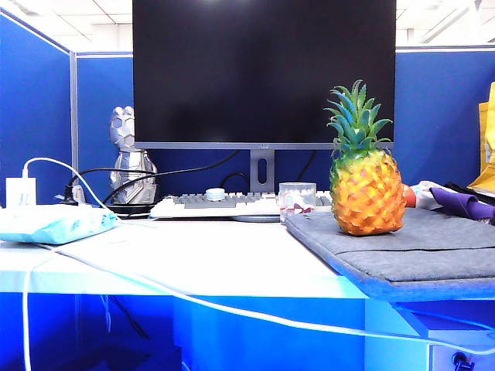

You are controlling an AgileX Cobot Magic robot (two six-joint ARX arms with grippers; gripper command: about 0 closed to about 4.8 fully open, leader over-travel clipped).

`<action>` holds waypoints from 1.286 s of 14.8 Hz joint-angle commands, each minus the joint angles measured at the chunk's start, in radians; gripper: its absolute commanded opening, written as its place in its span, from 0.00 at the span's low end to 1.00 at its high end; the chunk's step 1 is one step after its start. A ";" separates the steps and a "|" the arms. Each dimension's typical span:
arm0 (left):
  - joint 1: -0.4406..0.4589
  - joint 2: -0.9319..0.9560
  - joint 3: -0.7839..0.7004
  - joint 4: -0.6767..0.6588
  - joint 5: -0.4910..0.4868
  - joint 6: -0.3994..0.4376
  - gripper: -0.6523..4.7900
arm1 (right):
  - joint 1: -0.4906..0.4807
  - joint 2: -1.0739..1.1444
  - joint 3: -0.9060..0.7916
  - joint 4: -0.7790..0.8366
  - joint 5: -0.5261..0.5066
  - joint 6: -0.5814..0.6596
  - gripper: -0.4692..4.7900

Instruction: Pick up the pineapple and place it above the gray bag.

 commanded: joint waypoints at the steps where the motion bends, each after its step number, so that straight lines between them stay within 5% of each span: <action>1: 0.000 0.007 -0.157 0.208 -0.006 -0.005 0.50 | 0.001 -0.126 -0.230 0.119 0.174 0.156 0.13; 8: -0.001 0.006 -0.429 0.336 -0.018 0.000 0.49 | 0.021 -0.128 -0.341 -0.033 0.141 0.061 0.13; 10: -0.001 0.006 -0.457 0.341 -0.006 0.026 0.23 | 0.025 -0.128 -0.350 -0.082 0.142 0.055 0.09; 12: 0.000 0.006 -0.479 0.341 0.001 0.064 0.15 | 0.025 -0.128 -0.380 -0.093 0.150 0.051 0.09; 19: 0.000 0.006 -0.513 0.333 0.093 0.061 0.12 | 0.024 -0.128 -0.380 -0.158 0.151 0.052 0.09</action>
